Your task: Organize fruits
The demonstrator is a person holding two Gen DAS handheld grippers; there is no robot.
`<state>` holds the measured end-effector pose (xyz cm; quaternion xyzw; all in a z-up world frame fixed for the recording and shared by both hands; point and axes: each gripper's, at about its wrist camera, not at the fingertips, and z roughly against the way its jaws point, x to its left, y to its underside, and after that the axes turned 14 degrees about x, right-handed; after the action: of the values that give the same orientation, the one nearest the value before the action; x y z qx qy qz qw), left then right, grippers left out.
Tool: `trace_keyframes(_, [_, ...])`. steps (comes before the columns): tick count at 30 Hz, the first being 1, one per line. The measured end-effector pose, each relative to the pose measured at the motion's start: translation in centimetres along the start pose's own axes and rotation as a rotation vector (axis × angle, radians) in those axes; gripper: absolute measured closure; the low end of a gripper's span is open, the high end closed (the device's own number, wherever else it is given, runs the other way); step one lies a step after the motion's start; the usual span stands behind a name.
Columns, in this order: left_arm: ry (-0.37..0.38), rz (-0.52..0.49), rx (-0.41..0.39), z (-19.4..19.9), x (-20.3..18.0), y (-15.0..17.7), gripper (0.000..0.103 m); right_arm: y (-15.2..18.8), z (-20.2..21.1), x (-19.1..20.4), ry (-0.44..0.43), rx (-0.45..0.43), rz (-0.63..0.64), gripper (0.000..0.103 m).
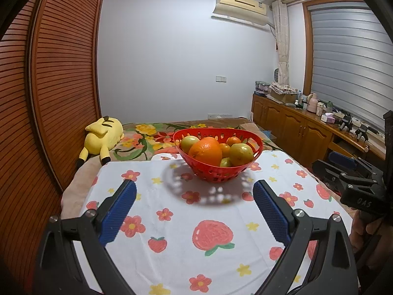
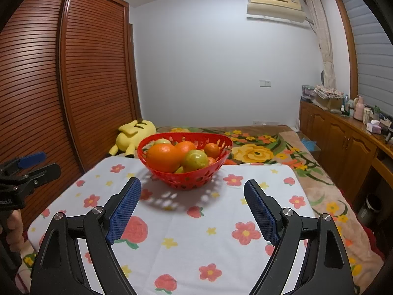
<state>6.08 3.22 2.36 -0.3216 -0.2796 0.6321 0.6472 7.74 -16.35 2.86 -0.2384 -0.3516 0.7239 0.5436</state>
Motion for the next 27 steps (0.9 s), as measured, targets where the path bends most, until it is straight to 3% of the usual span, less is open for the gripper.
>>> trace_keyframes(27, [0.002,-0.01,-0.014,0.8,-0.36,0.28,0.006,-0.04,0.05,0.16,-0.002,0.0,-0.002,0.015])
